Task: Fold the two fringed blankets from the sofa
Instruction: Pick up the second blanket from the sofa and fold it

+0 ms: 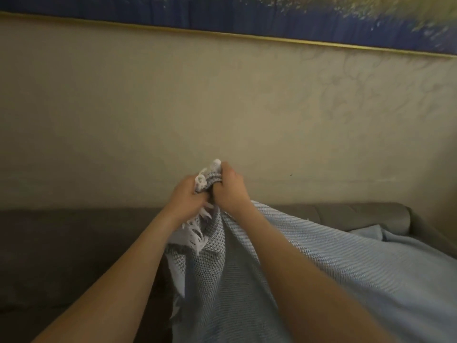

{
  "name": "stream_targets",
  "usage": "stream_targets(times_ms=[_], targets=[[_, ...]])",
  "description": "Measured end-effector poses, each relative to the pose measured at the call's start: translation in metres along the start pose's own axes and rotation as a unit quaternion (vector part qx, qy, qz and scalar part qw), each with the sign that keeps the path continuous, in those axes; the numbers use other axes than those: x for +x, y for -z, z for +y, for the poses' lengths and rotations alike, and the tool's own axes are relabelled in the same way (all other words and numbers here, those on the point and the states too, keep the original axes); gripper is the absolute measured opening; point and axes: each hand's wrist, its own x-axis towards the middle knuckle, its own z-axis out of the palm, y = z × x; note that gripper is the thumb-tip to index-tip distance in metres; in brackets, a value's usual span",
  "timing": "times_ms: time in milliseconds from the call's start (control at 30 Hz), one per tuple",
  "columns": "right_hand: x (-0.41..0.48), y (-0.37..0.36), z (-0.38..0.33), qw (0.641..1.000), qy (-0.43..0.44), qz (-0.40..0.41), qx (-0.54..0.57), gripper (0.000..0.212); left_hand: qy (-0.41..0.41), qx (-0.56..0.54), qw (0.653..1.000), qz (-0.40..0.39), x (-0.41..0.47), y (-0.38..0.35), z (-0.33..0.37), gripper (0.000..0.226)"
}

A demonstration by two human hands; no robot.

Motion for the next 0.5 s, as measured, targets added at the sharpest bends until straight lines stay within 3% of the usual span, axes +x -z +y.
stream_targets(times_ms=[233,367,500], targets=[[0.023,-0.046,-0.091,0.984,0.098,0.069,0.131,0.015,-0.052,-0.1,0.972,0.206,0.006,0.065,0.009,0.03],[0.027,-0.055,-0.089,0.982,0.096,0.144,0.07,0.012,-0.022,-0.155,0.963,0.219,0.015,0.091,0.014,0.032],[0.018,-0.063,-0.055,0.993,0.055,0.088,0.057,0.013,0.045,-0.09,0.98,0.17,0.012,0.086,-0.001,0.027]])
